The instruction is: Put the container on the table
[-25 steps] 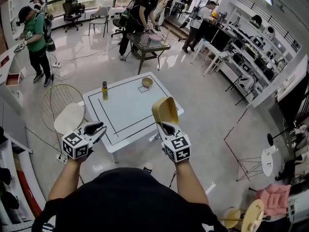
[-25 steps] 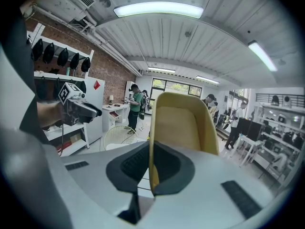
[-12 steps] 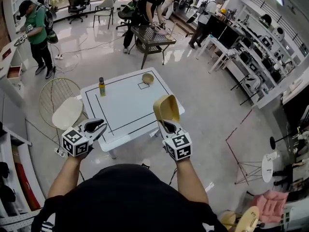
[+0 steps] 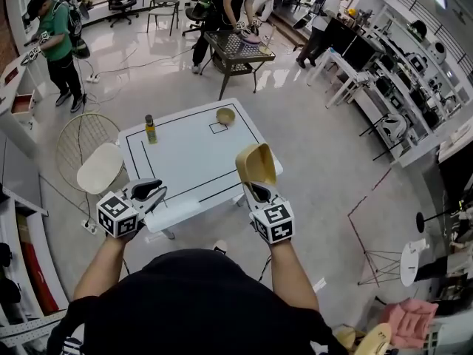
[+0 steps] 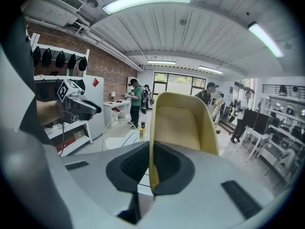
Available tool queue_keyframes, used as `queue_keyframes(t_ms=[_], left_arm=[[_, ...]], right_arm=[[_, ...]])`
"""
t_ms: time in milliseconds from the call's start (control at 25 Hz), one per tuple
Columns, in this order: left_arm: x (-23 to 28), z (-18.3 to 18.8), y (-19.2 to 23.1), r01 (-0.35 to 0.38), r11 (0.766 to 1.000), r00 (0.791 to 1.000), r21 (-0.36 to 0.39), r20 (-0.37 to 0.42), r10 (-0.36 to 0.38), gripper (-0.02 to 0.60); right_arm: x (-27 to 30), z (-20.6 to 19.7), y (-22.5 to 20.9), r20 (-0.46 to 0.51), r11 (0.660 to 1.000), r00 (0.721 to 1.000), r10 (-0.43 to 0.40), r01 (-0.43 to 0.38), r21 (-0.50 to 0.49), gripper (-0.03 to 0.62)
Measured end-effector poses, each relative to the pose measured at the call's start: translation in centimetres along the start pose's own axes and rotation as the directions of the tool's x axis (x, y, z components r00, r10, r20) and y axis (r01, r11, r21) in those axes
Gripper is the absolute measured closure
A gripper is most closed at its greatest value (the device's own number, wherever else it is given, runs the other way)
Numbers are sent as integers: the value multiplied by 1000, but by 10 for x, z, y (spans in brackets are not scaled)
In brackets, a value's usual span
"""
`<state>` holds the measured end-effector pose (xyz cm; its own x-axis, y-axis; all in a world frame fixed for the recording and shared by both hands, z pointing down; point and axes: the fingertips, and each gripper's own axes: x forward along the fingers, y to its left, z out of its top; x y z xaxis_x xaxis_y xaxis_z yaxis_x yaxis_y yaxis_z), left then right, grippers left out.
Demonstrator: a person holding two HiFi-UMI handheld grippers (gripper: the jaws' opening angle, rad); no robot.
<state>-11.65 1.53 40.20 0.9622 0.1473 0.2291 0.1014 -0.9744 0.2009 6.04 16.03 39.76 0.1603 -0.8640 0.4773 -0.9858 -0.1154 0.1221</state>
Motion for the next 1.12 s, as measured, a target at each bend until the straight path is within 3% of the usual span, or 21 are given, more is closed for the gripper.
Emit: queue_keyframes(t_ms=[480,1120], left_arm=[[44,-13,7,-1,999,999,-36,-44,0,488],[88,1,33,-42,998,998,-42,-37,40,488]], right_arm=[[27,-15,-38,-22,999,999,31,-31,9,583],[59,-18,-82,-42,997,996,78,-79,-4,583]])
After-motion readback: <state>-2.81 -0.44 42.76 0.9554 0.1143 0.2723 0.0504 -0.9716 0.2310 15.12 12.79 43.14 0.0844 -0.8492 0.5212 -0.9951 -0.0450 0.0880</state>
